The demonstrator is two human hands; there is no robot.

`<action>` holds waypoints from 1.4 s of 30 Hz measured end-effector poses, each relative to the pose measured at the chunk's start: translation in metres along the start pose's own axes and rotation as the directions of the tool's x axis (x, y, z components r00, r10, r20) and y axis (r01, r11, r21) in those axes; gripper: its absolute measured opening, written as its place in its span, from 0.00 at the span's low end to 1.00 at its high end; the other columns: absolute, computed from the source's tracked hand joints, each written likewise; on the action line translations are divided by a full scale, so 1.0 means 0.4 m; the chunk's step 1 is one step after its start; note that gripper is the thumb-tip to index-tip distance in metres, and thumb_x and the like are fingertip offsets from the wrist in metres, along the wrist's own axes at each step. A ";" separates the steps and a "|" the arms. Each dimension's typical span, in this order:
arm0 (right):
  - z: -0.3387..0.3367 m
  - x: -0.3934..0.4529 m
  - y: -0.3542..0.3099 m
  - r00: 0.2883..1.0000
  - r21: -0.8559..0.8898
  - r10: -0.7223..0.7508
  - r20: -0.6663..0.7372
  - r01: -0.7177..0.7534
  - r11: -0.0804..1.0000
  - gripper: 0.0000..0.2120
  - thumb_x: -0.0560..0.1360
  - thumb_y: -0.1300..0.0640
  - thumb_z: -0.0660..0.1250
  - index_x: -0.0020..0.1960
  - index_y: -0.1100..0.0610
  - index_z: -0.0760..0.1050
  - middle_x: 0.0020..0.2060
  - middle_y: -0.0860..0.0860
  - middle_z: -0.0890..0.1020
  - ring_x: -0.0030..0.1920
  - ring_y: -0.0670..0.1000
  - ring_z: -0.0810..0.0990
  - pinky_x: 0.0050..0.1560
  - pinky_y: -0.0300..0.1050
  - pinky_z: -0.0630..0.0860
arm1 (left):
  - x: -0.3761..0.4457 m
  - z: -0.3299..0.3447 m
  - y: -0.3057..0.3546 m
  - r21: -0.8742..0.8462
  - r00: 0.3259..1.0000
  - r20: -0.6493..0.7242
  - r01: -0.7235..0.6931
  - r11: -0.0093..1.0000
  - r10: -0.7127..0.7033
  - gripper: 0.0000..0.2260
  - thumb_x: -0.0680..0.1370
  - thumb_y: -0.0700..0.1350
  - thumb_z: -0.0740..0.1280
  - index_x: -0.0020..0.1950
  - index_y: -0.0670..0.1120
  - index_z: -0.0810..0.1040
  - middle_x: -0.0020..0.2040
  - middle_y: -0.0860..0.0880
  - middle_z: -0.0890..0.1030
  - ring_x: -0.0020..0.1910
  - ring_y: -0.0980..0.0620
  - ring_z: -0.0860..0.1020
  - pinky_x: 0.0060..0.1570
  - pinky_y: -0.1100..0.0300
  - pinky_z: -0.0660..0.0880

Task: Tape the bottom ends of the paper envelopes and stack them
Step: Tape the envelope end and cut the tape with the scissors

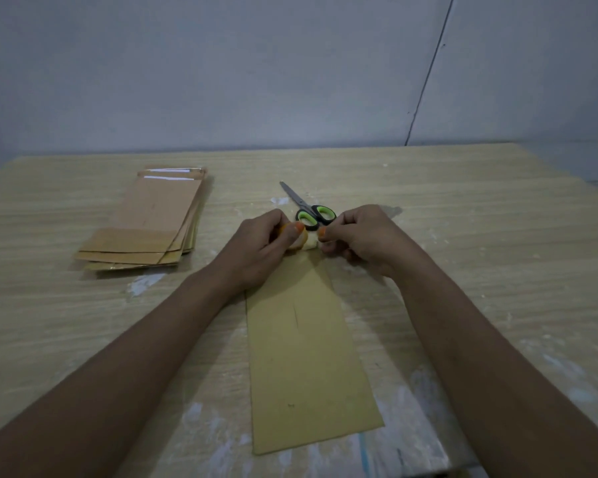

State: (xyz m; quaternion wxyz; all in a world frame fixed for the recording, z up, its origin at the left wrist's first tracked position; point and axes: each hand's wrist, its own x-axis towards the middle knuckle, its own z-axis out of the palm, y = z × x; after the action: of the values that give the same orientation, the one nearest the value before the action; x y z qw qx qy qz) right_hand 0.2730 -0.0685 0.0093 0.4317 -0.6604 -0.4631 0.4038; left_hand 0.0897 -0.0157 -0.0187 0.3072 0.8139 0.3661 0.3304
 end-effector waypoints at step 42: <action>0.020 0.012 0.012 0.991 -0.236 -0.056 -0.120 0.026 0.971 0.07 0.70 0.69 0.72 0.35 0.64 0.77 0.29 0.59 0.80 0.22 0.47 0.74 0.26 0.38 0.77 | 0.025 0.028 0.005 -0.007 0.975 -0.077 0.210 0.978 -0.210 0.15 0.75 0.49 0.72 0.34 0.39 0.78 0.27 0.52 0.73 0.26 0.59 0.69 0.27 0.69 0.64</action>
State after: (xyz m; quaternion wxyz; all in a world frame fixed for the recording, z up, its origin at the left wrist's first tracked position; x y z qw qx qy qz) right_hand 0.2678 -0.0634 0.0019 0.3875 -0.7210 -0.4929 0.2951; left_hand 0.1043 -0.0119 -0.0208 0.3254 0.7576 0.4618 0.3271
